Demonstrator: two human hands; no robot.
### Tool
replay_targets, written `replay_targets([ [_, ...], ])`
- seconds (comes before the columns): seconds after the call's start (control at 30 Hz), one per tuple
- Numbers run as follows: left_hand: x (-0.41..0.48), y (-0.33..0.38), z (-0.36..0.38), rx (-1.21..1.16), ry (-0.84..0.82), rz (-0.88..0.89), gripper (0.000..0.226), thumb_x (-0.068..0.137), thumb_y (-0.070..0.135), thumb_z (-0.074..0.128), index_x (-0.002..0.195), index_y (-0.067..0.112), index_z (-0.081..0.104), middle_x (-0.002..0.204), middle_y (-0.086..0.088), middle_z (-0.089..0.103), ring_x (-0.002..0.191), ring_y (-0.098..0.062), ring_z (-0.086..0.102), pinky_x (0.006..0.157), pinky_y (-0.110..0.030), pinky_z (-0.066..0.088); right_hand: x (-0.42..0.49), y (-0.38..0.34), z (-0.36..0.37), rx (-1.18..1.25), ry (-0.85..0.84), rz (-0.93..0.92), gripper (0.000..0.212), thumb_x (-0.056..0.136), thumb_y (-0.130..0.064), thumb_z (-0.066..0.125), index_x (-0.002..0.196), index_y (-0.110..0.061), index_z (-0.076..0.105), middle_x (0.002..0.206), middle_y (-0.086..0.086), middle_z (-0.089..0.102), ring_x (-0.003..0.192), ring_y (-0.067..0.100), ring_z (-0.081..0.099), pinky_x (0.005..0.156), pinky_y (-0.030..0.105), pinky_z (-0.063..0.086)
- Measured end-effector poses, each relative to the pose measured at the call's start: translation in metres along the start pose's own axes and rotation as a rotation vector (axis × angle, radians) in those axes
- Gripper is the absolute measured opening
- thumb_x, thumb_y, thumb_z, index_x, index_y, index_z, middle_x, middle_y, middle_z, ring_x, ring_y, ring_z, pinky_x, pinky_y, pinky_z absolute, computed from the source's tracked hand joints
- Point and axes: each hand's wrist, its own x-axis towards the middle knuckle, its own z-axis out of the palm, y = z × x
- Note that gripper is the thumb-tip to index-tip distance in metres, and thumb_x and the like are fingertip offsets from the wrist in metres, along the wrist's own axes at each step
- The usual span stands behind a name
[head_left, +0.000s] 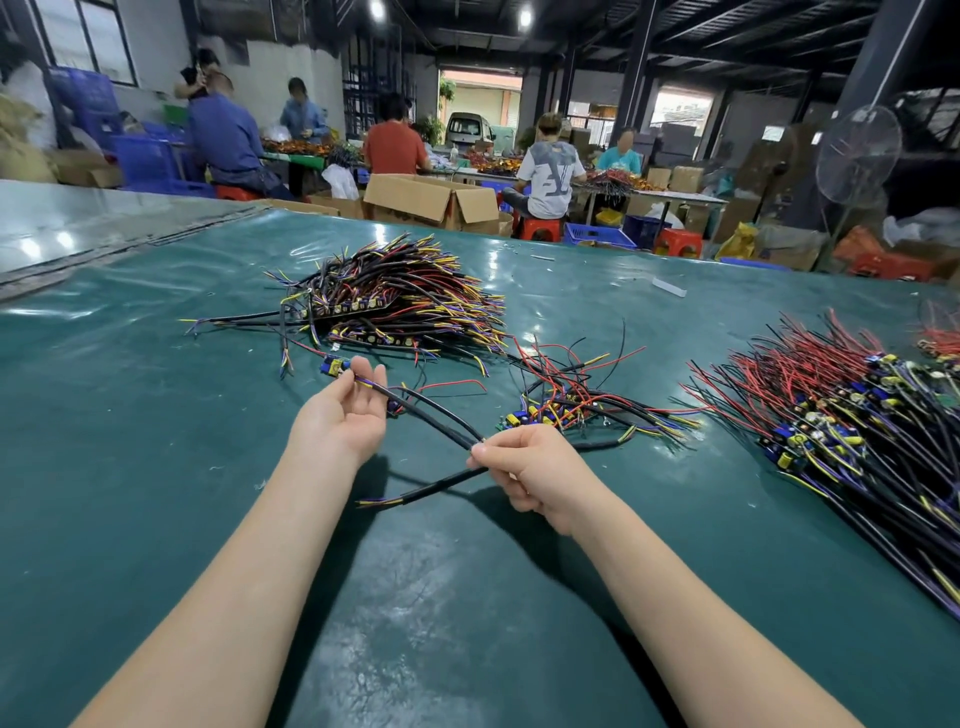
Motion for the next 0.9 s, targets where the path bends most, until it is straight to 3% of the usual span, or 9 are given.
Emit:
replay_targets([
  [0.1, 0.002, -0.003, -0.001, 0.064, 0.023, 0.118, 0.015, 0.098, 0.001, 0.038, 0.087, 0.004, 0.048, 0.059, -0.005, 0.060, 0.036, -0.005, 0.057, 0.079, -0.025, 0.054, -0.004, -0.001, 0.008, -0.187, -0.035, -0.124, 0.027, 0.088, -0.008, 0.056, 0.061, -0.013, 0.058, 0.035, -0.011, 0.036, 0.033, 0.004, 0.025, 0.035, 0.013, 0.019],
  [0.17, 0.001, -0.003, -0.002, 0.080, 0.048, 0.214, 0.017, 0.098, 0.000, 0.035, 0.091, 0.011, 0.045, 0.063, -0.005, 0.058, 0.035, -0.003, 0.056, 0.075, -0.028, 0.056, -0.006, -0.001, 0.019, -0.267, -0.113, -0.205, 0.029, 0.088, -0.007, 0.055, 0.061, -0.017, 0.058, 0.036, -0.011, 0.037, 0.034, 0.002, 0.028, 0.038, 0.012, 0.023],
  [0.27, -0.002, -0.004, -0.003, 0.079, 0.088, 0.291, 0.024, 0.098, -0.002, 0.029, 0.091, 0.016, 0.042, 0.075, -0.009, 0.055, 0.035, -0.004, 0.055, 0.050, -0.025, 0.056, -0.007, 0.001, 0.030, -0.341, -0.191, -0.229, 0.030, 0.090, -0.005, 0.051, 0.065, -0.022, 0.057, 0.042, -0.008, 0.042, 0.034, 0.001, 0.032, 0.040, 0.013, 0.027],
  [0.33, -0.001, -0.003, -0.005, 0.051, 0.107, 0.256, 0.023, 0.098, -0.001, 0.027, 0.102, 0.017, 0.039, 0.076, -0.010, 0.056, 0.031, -0.002, 0.051, 0.034, -0.015, 0.043, -0.009, 0.001, 0.030, -0.260, -0.227, -0.181, 0.029, 0.091, -0.003, 0.049, 0.068, -0.019, 0.058, 0.043, -0.008, 0.050, 0.033, 0.000, 0.038, 0.037, 0.011, 0.028],
  [0.4, 0.001, -0.001, -0.006, 0.033, 0.095, 0.191, 0.019, 0.098, 0.003, 0.027, 0.103, 0.019, 0.035, 0.076, -0.007, 0.057, 0.026, 0.000, 0.043, 0.029, -0.009, 0.027, -0.010, 0.001, 0.027, -0.142, -0.272, -0.117, 0.026, 0.091, -0.001, 0.048, 0.073, -0.016, 0.059, 0.046, -0.009, 0.058, 0.037, -0.001, 0.047, 0.035, 0.011, 0.028],
  [0.53, 0.003, 0.002, -0.006, 0.060, 0.063, 0.166, 0.022, 0.100, 0.005, 0.028, 0.085, 0.020, 0.035, 0.063, -0.004, 0.064, 0.026, 0.000, 0.037, 0.029, -0.009, 0.020, -0.011, -0.001, 0.024, -0.005, -0.305, -0.044, 0.022, 0.089, 0.002, 0.051, 0.074, -0.011, 0.061, 0.049, -0.006, 0.062, 0.043, 0.000, 0.055, 0.037, 0.011, 0.032],
  [0.67, 0.006, 0.001, -0.007, 0.035, 0.033, 0.116, 0.010, 0.101, 0.009, 0.030, 0.101, 0.018, 0.034, 0.044, -0.001, 0.062, 0.025, 0.000, 0.037, 0.028, -0.009, 0.021, -0.013, -0.001, 0.025, -0.025, -0.296, -0.054, 0.023, 0.086, 0.003, 0.055, 0.071, -0.013, 0.062, 0.050, -0.007, 0.061, 0.044, 0.002, 0.055, 0.038, 0.012, 0.035],
  [0.77, 0.005, -0.006, -0.007, 0.098, 0.060, 0.138, 0.011, 0.100, 0.008, 0.030, 0.104, 0.017, 0.034, 0.045, 0.000, 0.062, 0.025, -0.001, 0.035, 0.028, -0.010, 0.021, -0.012, -0.002, 0.026, -0.012, -0.280, -0.042, 0.024, 0.087, -0.001, 0.056, 0.067, -0.013, 0.061, 0.049, -0.007, 0.059, 0.043, 0.003, 0.054, 0.036, 0.013, 0.035],
  [0.9, 0.001, -0.016, -0.006, 0.159, 0.086, 0.162, 0.015, 0.100, 0.007, 0.031, 0.094, 0.019, 0.037, 0.062, -0.001, 0.062, 0.025, -0.001, 0.034, 0.028, -0.010, 0.020, -0.012, 0.000, 0.026, -0.023, -0.244, -0.046, 0.028, 0.090, -0.008, 0.055, 0.063, -0.013, 0.060, 0.045, -0.007, 0.056, 0.039, 0.003, 0.050, 0.035, 0.013, 0.036],
])
